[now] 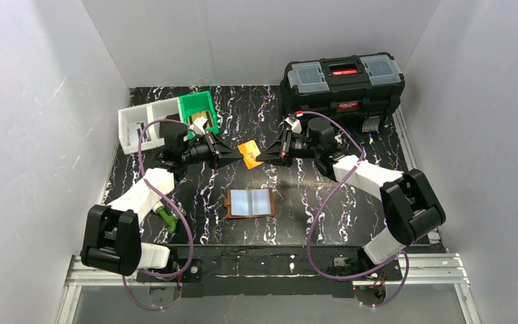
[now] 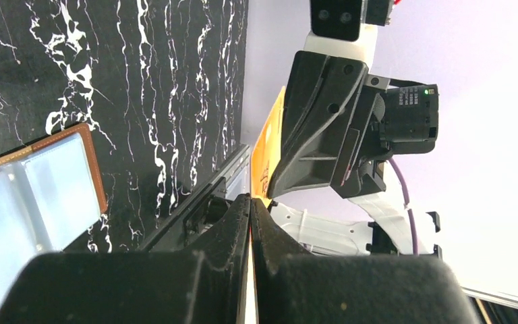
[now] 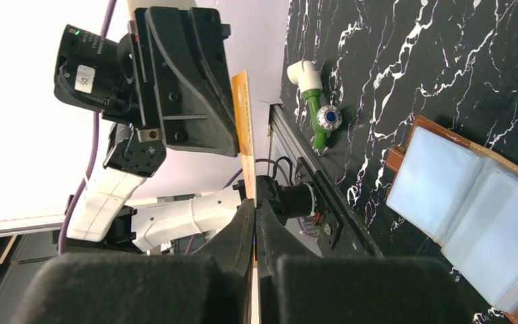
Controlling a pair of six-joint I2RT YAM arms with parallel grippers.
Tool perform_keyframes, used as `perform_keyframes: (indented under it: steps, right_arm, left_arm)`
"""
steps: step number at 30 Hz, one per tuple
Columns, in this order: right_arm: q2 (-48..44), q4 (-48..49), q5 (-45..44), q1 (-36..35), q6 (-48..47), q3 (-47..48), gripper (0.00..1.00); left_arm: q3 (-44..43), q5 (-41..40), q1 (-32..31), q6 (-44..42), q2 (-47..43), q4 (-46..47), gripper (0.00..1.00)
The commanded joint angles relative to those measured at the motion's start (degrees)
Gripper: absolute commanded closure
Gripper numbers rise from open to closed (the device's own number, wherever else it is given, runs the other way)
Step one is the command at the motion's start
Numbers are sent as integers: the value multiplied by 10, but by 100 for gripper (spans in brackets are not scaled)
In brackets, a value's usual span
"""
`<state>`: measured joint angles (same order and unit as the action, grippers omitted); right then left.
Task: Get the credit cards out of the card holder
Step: Place the credit card in the storage box.
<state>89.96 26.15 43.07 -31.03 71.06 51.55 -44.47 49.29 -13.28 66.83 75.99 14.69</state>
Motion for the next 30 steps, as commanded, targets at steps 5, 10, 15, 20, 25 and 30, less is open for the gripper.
perform_keyframes:
  steps: [5, 10, 15, 20, 25, 30]
  right_arm:
    - [25, 88, 39, -1, 55, 1, 99]
    - [41, 134, 52, -4, 90, 0, 99]
    - [52, 159, 55, -11, 112, 4, 99]
    - [63, 174, 58, -21, 125, 11, 99]
    - [66, 173, 54, -25, 125, 8, 99]
    - [54, 116, 43, -25, 84, 9, 87]
  left_arm:
    - [9, 32, 2, 16, 2, 48, 75]
    - [12, 34, 2, 23, 6, 60, 67]
    - [16, 36, 2, 35, 13, 79, 66]
    - [19, 37, 1, 53, 24, 106, 67]
    - [20, 34, 1, 62, 26, 118, 83]
    - [19, 31, 2, 53, 23, 107, 100]
